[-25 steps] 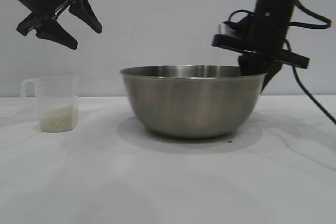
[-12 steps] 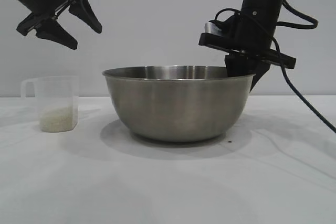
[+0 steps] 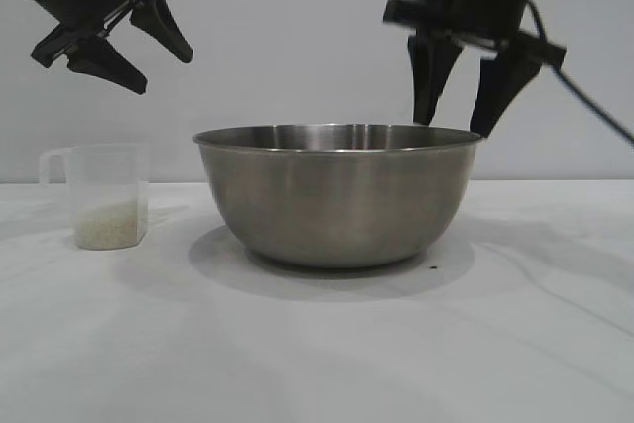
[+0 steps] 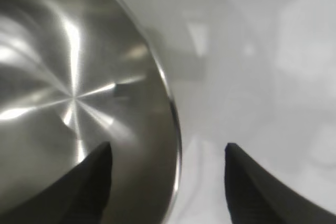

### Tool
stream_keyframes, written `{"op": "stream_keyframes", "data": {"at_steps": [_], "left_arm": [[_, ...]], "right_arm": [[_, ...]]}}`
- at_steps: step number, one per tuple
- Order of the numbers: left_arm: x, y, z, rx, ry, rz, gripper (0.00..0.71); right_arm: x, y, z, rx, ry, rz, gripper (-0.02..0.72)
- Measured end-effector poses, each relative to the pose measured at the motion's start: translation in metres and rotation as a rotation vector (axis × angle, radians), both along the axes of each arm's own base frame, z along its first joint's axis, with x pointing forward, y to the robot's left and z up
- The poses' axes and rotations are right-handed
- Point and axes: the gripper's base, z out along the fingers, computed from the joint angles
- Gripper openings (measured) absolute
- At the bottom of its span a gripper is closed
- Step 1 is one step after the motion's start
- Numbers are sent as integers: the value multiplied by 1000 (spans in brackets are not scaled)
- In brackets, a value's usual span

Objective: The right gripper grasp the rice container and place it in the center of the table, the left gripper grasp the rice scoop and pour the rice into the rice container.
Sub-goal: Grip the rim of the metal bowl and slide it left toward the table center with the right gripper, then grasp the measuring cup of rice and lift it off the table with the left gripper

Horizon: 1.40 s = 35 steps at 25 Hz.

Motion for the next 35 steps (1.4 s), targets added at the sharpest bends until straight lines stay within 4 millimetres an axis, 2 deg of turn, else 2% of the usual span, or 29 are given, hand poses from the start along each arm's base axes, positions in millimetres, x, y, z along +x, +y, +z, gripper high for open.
{"op": "stream_keyframes", "data": {"at_steps": [4, 10, 14, 17, 21, 24, 31, 35], "left_arm": [[0, 0, 0, -1, 1, -2, 430], [0, 0, 0, -2, 2, -3, 430], [0, 0, 0, -2, 2, -3, 430], [0, 0, 0, -2, 2, -3, 430], [0, 0, 0, 1, 0, -5, 430], [0, 0, 0, 1, 0, -5, 430], [0, 0, 0, 2, 0, -6, 430], [0, 0, 0, 0, 1, -5, 430]], "right_arm": [[-5, -24, 37, -20, -90, -35, 399], [-19, -76, 95, -58, -224, -184, 399], [-37, -105, 133, -55, -311, -264, 399], [-60, -119, 154, -52, -359, -298, 399], [-95, -129, 161, -64, -356, -321, 399], [-130, -131, 163, -77, -354, -323, 399], [-210, -134, 150, -78, -349, -322, 399], [-256, -135, 134, -77, -356, -322, 399]]}}
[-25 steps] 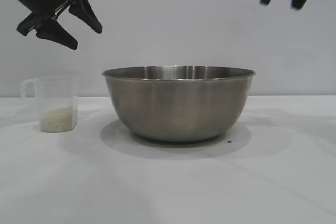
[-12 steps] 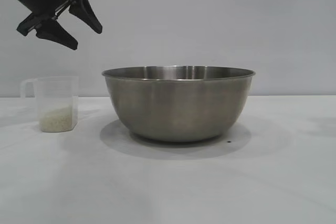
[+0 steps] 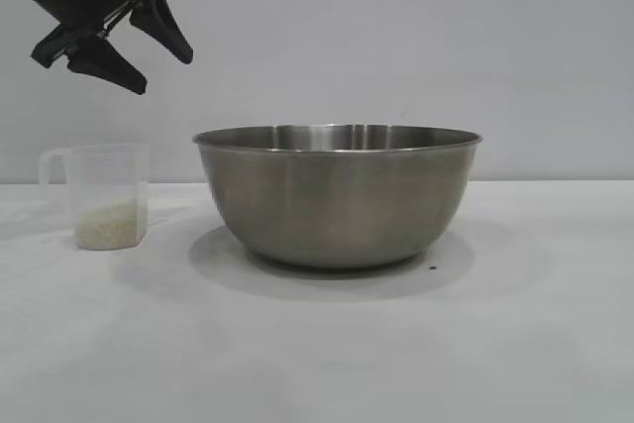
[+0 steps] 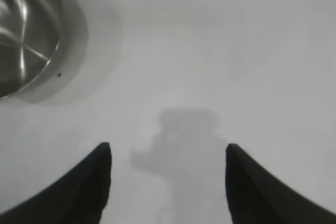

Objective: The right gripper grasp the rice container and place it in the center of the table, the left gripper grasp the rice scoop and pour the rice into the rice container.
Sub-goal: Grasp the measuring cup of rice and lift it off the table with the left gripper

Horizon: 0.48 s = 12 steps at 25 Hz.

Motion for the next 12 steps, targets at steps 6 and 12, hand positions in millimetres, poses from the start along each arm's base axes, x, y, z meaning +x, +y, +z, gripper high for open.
{"op": "stream_keyframes", "data": {"at_steps": [6, 12], "left_arm": [[0, 0, 0, 0, 0, 0, 430], [0, 0, 0, 2, -1, 1, 430]], "right_arm": [[-67, -2, -34, -1, -41, 0, 399], [-115, -3, -61, 0, -145, -1, 399]]}}
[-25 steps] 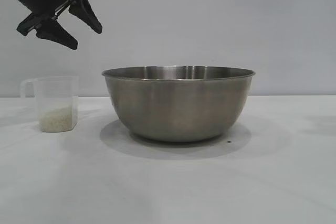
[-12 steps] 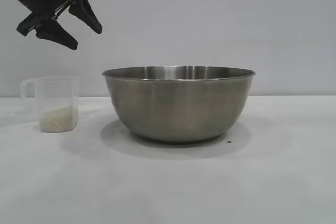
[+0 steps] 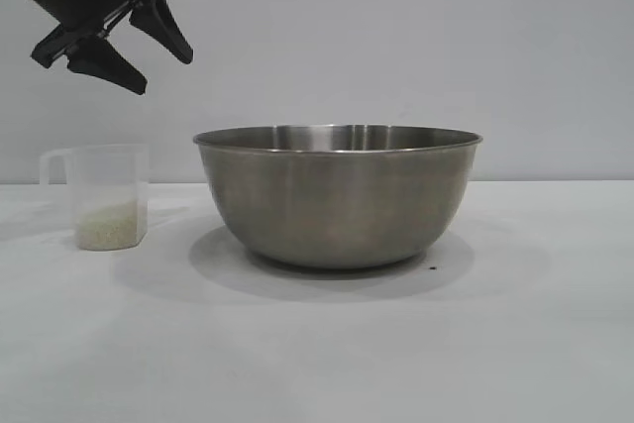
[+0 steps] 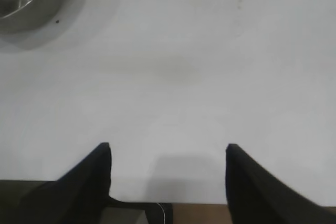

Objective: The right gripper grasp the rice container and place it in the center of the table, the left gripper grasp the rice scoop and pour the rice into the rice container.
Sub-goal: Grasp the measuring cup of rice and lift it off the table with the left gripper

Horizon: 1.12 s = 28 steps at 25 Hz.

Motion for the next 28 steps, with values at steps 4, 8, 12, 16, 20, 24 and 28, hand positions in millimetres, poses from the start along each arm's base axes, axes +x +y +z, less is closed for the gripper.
{"op": "stream_keyframes", "data": {"at_steps": [4, 8, 12, 16, 20, 24, 28], "left_arm": [[0, 0, 0, 2, -2, 0, 430], [0, 0, 0, 2, -2, 0, 430], [0, 0, 0, 2, -2, 0, 430], [0, 0, 0, 2, -2, 0, 430], [0, 0, 0, 1, -1, 1, 430], [0, 0, 0, 1, -1, 1, 430], [0, 0, 0, 1, -1, 1, 430]], "right_arm": [[-16, -1, -13, 1, -87, -4, 399], [-27, -1, -19, -1, -205, -1, 399], [-37, -2, -26, -4, -272, 3, 399], [-49, -2, -32, -3, -346, 4, 399], [-54, -2, -36, -6, -380, 4, 399], [-54, -2, -36, -6, -380, 4, 399], [-54, -2, -36, -6, -380, 4, 399]]}}
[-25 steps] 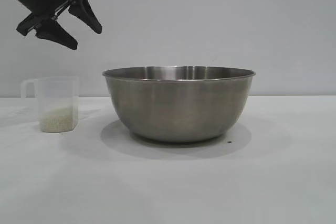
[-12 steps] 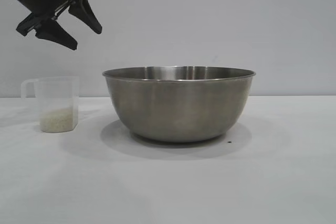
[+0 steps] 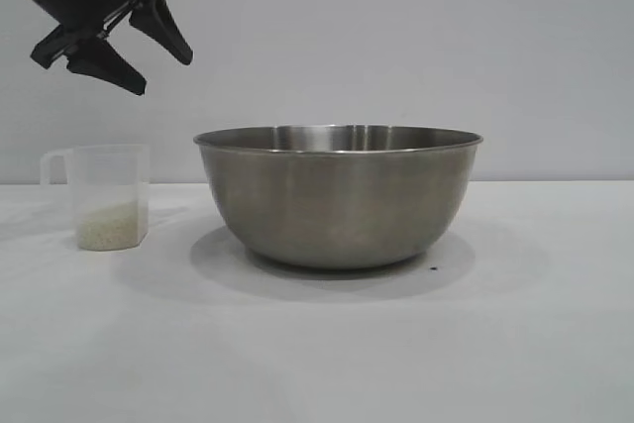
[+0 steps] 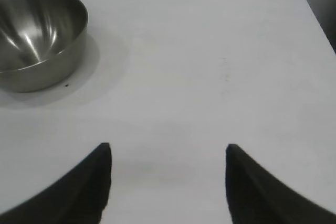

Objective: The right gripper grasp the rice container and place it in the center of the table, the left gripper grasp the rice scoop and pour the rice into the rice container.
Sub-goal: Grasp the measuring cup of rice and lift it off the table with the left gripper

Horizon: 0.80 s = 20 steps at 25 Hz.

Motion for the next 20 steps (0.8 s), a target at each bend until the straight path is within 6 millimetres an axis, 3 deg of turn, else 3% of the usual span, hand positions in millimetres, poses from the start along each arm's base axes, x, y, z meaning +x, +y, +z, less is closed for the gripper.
{"op": "stream_keyframes", "data": {"at_steps": [9, 10, 15, 20], "left_arm": [[-1, 0, 6, 65, -63, -57, 430], [-3, 1, 11, 98, -96, -84, 362], [-19, 4, 51, 280, -241, -194, 151], [-40, 9, 89, 335, -272, -191, 155]], "right_arm": [[0, 0, 0, 0, 0, 0, 399], [0, 0, 0, 0, 0, 0, 399], [0, 0, 0, 0, 0, 0, 399], [0, 0, 0, 0, 0, 0, 399]]}}
